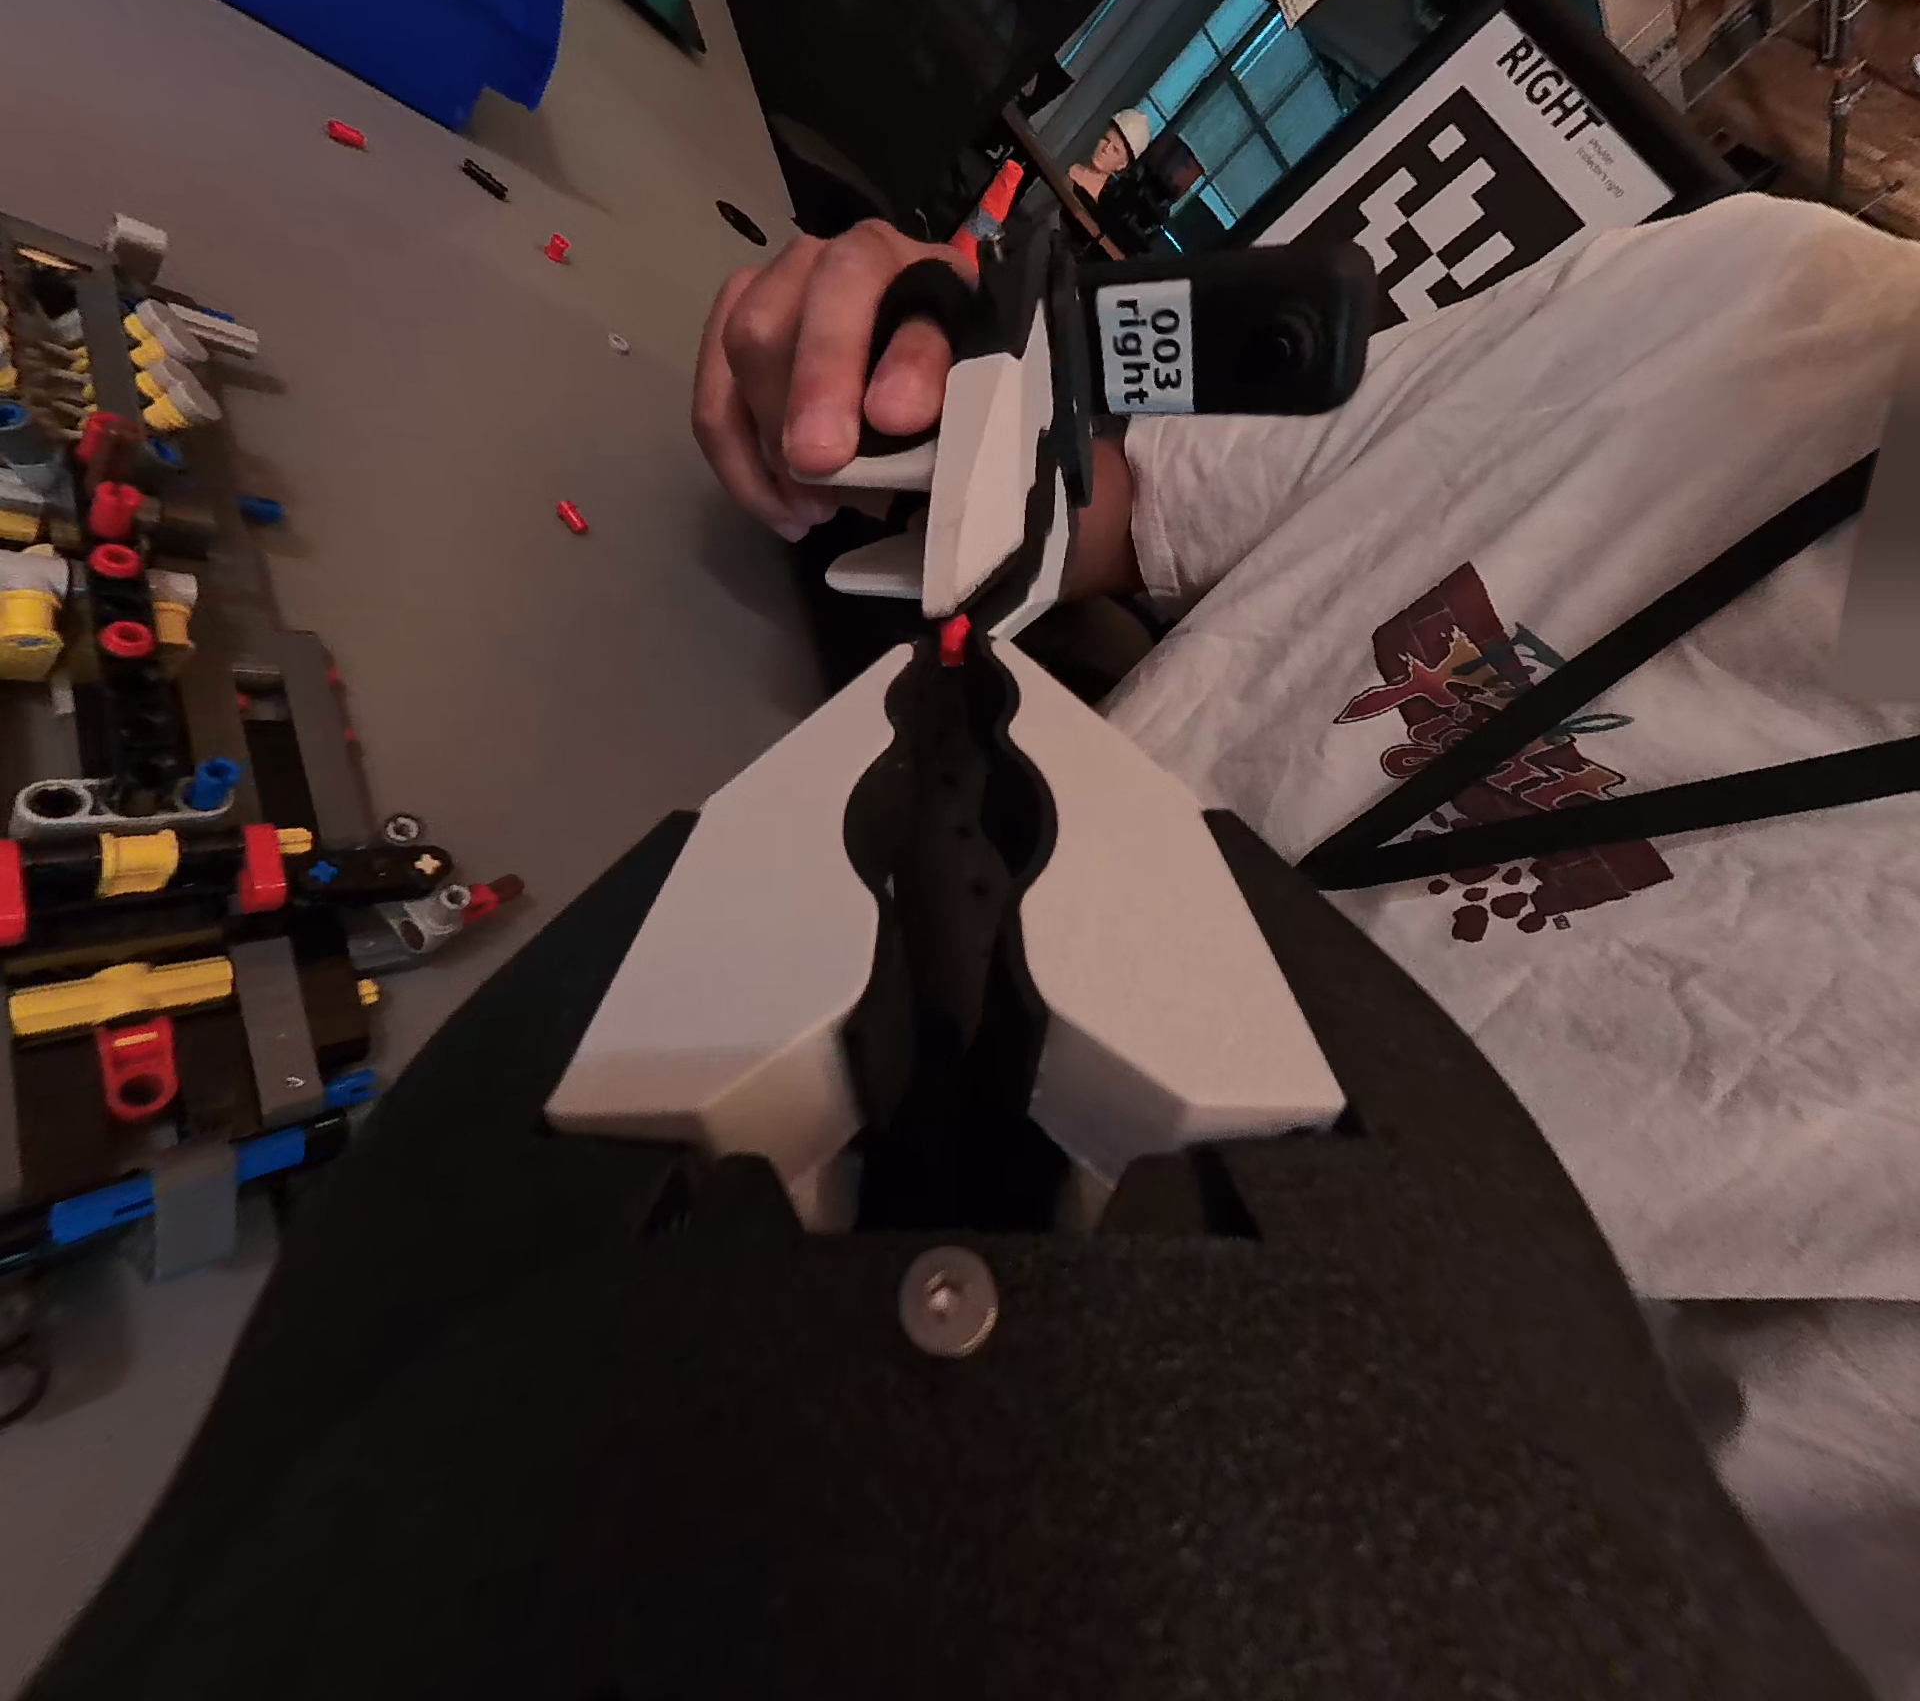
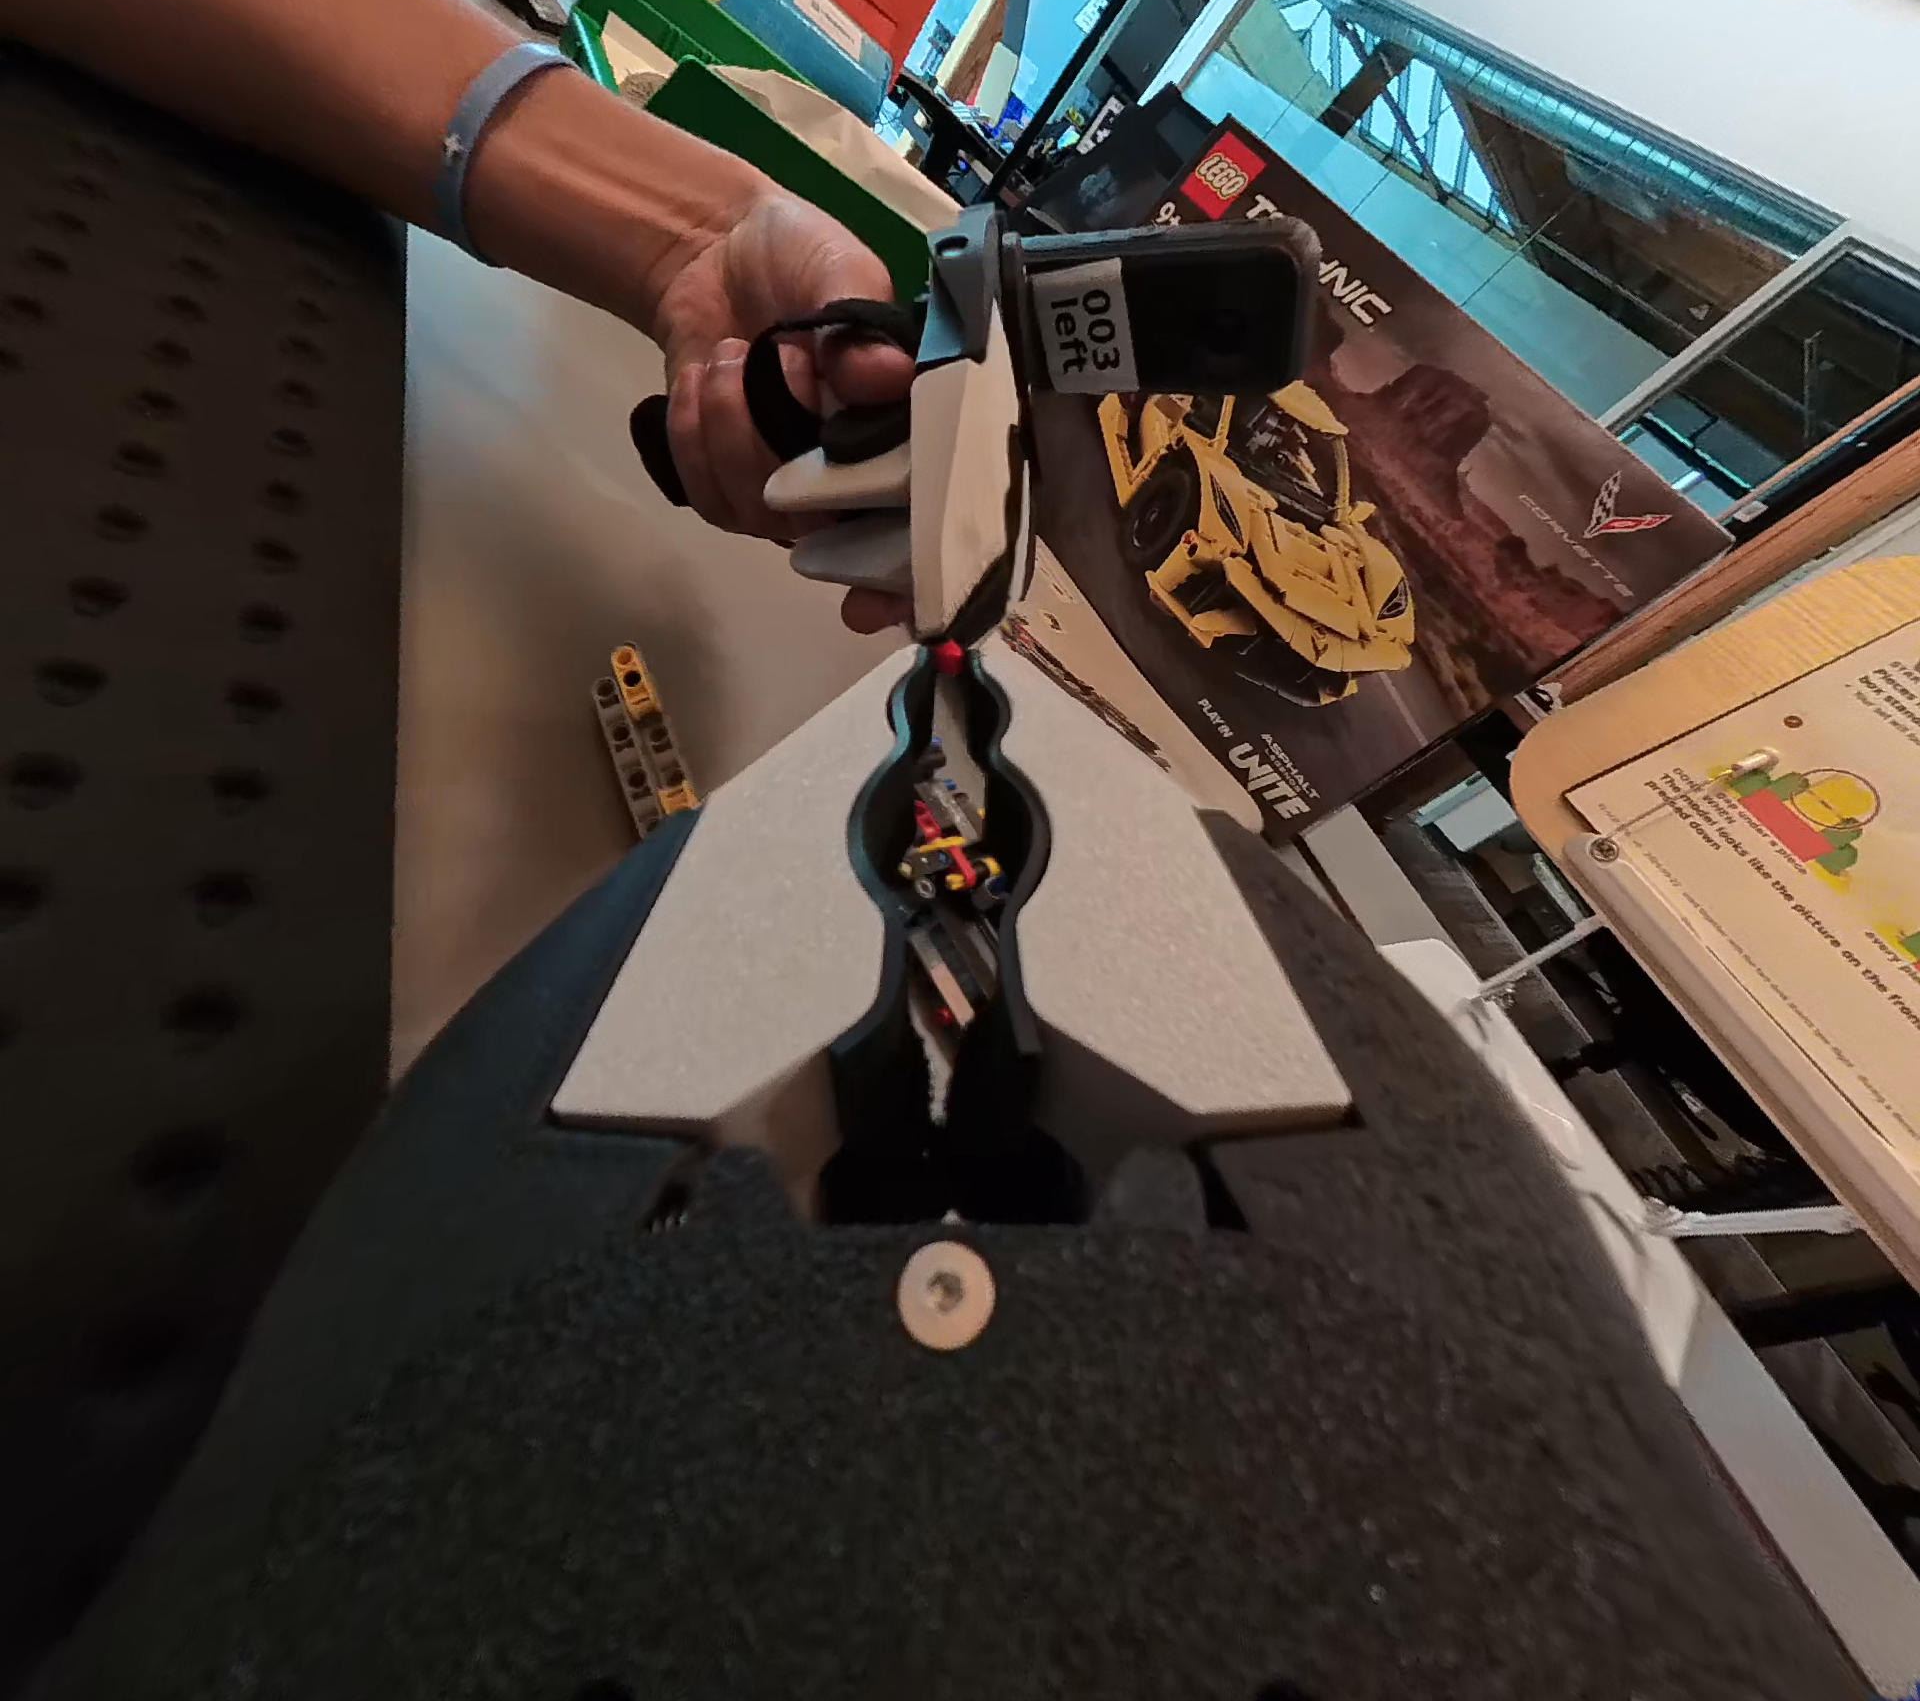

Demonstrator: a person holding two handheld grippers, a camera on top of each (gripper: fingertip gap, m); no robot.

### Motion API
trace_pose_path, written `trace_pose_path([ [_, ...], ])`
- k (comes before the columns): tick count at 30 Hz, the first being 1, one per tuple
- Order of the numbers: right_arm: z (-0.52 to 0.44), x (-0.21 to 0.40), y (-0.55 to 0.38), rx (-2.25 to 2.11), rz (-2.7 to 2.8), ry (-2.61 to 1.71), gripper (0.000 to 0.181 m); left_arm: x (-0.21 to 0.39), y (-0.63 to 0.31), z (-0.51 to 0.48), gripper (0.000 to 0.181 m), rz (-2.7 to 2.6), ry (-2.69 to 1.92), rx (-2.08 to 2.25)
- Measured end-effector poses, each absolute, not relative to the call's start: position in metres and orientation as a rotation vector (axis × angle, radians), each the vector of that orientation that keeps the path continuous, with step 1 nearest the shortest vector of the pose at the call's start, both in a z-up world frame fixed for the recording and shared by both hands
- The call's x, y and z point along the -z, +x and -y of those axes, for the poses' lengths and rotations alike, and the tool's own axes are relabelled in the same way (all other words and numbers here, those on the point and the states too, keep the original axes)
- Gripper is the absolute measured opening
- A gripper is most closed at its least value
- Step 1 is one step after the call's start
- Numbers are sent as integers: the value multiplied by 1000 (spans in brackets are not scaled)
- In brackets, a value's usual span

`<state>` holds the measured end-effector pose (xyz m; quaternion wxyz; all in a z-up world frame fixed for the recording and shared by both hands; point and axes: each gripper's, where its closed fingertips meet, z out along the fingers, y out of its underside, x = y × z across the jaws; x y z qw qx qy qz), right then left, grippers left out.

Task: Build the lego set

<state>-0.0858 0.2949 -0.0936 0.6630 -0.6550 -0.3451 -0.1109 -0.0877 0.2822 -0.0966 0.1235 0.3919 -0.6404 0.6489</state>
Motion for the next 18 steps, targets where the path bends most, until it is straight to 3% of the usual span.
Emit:
trace_pose_path([
  [18,-282,123,-119,73,976,-1522,5,126,-121,-269,1,1990,1022,-1607],
])
